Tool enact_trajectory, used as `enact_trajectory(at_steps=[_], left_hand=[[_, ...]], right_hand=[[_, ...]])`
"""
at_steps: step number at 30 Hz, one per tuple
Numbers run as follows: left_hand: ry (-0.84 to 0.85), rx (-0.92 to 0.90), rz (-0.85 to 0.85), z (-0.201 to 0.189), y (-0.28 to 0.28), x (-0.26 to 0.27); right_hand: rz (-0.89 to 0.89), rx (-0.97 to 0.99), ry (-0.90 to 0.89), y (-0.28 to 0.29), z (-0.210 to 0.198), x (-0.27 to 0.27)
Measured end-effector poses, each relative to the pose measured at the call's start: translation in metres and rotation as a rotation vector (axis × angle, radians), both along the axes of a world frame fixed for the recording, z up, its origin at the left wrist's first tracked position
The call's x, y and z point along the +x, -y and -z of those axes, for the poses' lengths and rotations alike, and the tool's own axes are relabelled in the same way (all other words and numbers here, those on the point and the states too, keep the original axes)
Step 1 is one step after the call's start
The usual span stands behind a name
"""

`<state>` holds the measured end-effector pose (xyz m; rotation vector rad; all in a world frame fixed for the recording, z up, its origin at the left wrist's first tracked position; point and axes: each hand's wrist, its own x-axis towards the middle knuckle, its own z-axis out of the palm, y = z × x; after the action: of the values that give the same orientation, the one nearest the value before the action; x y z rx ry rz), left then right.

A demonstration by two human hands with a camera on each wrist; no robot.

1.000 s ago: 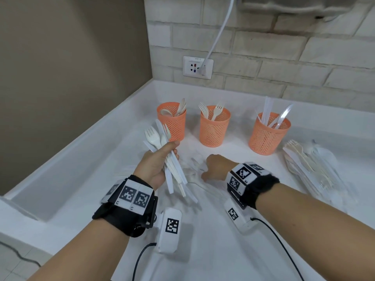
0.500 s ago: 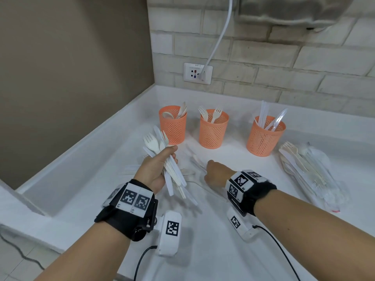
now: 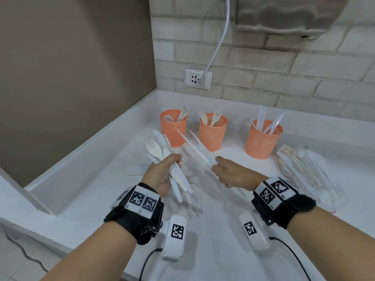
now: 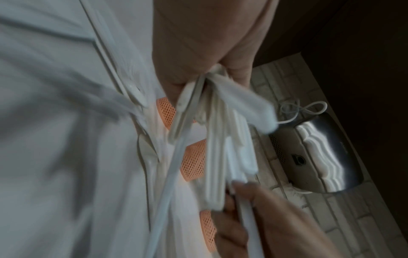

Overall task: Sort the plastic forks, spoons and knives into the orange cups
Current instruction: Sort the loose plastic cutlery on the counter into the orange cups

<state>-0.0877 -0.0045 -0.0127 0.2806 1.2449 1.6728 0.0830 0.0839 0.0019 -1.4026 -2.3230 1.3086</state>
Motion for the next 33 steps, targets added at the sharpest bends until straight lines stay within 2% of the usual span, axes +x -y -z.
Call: enact_trajectory(at_steps=[1,2,5,8,10,17,22,28,31,33], left_hand=[[-0.003,0.011,0.021,-0.002,-0.002,0.005],[-0.002,0.029,0.052,-0.004,-0.004,0.01],[-0.003,0.084,0.146,-0.012,-0.008,0.023],[-0.021,0.107,0.182,-0.016,-0.012,0.03],[-0.029,0.114,0.198,-0.017,-0.013,0.031],[-0.094,0.174,0.21,-0.014,-0.013,0.035],[-0.164,0.182,0.147,-0.018,-0.019,0.034],[-0.168,0.17,0.078,-0.017,-0.022,0.034],[-0.175,0.183,0.069,-0.016,-0.023,0.033],[-0.18,0.183,0.063,-0.015,-0.024,0.031]], right_hand=[[0.004,-0.182,-0.179,0.004,-0.004,-0.001],[-0.037,-0.261,-0.299,0.009,-0.008,-0.001],[-0.065,-0.469,-0.525,0.019,-0.015,-0.005],[-0.12,-0.637,-0.633,0.023,-0.015,-0.009],[-0.118,-0.659,-0.645,0.022,-0.015,-0.007],[-0.147,-0.539,-0.517,0.016,-0.01,0.0],[-0.025,0.044,-0.385,0.015,-0.005,-0.004],[0.015,0.044,-0.405,0.013,-0.008,-0.006],[0.059,0.16,-0.372,0.007,-0.009,-0.01],[0.109,0.207,-0.425,0.002,-0.016,-0.011]])
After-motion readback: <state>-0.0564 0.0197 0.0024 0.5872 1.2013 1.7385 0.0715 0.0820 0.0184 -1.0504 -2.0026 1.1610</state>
